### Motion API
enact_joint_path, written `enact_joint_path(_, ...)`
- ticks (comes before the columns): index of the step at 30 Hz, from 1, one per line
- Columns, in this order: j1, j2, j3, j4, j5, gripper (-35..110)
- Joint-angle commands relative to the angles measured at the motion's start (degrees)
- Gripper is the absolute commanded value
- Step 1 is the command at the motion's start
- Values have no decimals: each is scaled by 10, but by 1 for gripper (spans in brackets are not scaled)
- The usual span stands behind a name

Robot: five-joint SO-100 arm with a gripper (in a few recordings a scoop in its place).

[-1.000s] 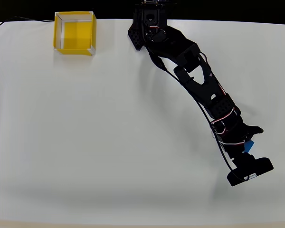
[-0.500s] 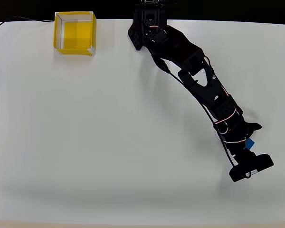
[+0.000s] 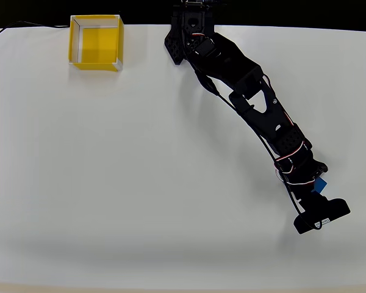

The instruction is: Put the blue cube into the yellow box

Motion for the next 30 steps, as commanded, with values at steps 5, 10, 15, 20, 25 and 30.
enact_joint_path(5,-7,52,-68,-6,46,11)
enact_joint_path(10,-2,58,-66,7,33,12)
enact_joint_path(15,7,77,-66,18,17,13)
enact_joint_path(20,31,139,-67,44,-10,14)
enact_joint_path(25,82,230,-64,78,-41,15)
enact_joint_path(30,164,333,-54,126,-71,16)
